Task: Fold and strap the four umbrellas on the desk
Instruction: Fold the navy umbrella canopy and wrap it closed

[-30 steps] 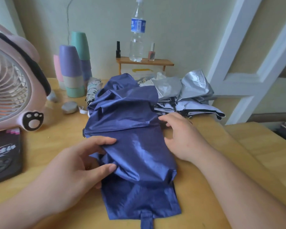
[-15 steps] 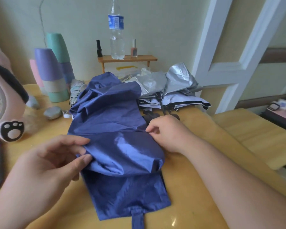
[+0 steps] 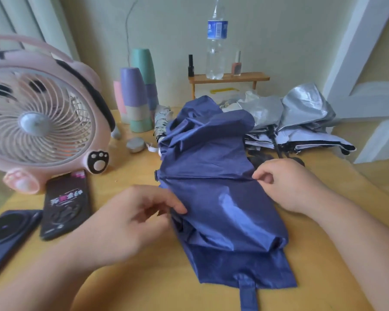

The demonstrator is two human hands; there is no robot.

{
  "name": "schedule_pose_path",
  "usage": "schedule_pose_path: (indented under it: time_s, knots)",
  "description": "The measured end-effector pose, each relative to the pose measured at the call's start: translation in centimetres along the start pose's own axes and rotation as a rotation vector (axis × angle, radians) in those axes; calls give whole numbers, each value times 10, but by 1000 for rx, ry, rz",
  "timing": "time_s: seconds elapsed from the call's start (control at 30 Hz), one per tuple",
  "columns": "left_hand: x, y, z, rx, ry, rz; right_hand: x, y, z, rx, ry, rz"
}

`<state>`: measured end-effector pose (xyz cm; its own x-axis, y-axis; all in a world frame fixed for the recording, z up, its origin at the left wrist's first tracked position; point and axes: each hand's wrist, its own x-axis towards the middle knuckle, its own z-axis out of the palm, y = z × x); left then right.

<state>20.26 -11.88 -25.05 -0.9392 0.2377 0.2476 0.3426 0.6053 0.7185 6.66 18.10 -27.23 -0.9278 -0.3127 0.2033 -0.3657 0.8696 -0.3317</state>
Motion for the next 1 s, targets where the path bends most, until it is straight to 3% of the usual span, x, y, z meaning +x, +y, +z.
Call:
schedule_pose_path:
  time_s: [0.1, 0.2, 0.43, 0.6, 0.77, 1.0]
  knots:
    - [3, -3, -2, 286, 120, 156, 2, -1, 2, -15, -8, -14]
    - [5, -10, 5, 497, 71, 176, 2, -3, 4, 2, -13, -15]
    - [11, -14, 16, 508, -153, -8, -1, -10, -2, 12, -24, 24]
    - [23, -12, 19, 538, -99, 58, -5, -13, -5, 4, -44, 49]
    - [34, -16, 28, 516, -203, 45, -6, -15, -5, -33, -59, 62]
    - [34, -18, 25, 442, -202, 26, -17, -18, -19, 78, 24, -13]
